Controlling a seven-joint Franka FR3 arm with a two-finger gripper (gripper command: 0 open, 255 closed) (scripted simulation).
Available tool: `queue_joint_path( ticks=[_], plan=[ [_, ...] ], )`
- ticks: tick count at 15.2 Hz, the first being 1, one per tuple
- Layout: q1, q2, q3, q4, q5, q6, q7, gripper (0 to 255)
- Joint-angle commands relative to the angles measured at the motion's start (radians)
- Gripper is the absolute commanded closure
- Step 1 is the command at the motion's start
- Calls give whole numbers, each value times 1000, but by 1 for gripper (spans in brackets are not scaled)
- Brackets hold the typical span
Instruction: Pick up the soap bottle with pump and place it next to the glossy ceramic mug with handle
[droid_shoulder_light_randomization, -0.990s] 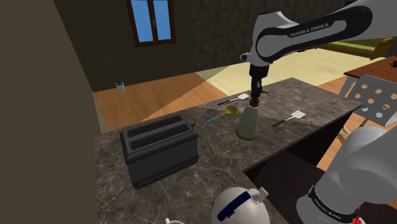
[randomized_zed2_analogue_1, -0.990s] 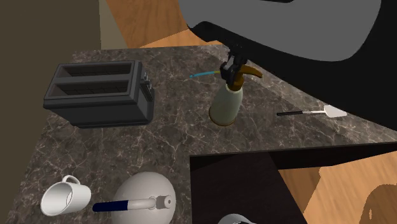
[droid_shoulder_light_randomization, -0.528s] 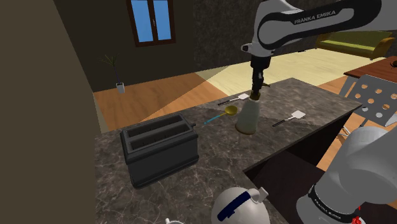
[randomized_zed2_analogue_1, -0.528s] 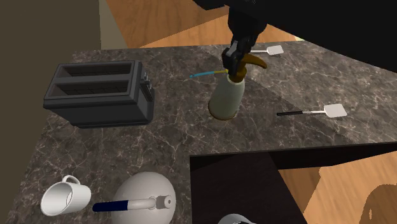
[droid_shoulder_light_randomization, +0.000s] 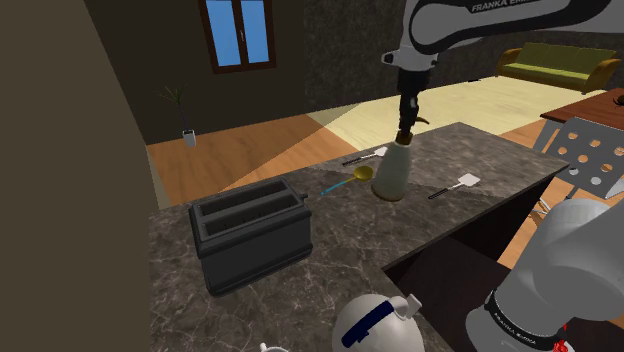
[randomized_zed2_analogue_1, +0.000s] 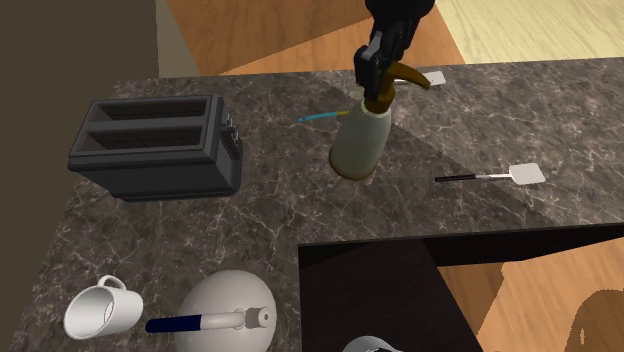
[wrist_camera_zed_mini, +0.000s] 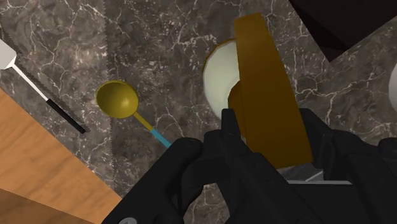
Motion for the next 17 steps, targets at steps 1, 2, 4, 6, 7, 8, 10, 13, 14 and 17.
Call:
queue_joint_path(
  ticks=[1,2,4,6,7,8,10,13,14,17],
  plan=[
    [1,-1,2,29,2,-29,-2,255],
    [1,0,3,43,2,-43,-2,255],
    [2,2,5,72,4,-69,-4,255],
    [3,6,7,101,6,-96,-6,255],
    [3,7,7,116,7,-109,-7,255],
    [4,10,8,132,8,-122,-9,255],
    [5,15,9,163,9,-148,-11,255],
    [6,24,11,212,12,-188,-14,255],
    [7,27,12,228,13,-201,-16,255],
    [8,39,13,280,16,-241,-20,255]
  ],
)
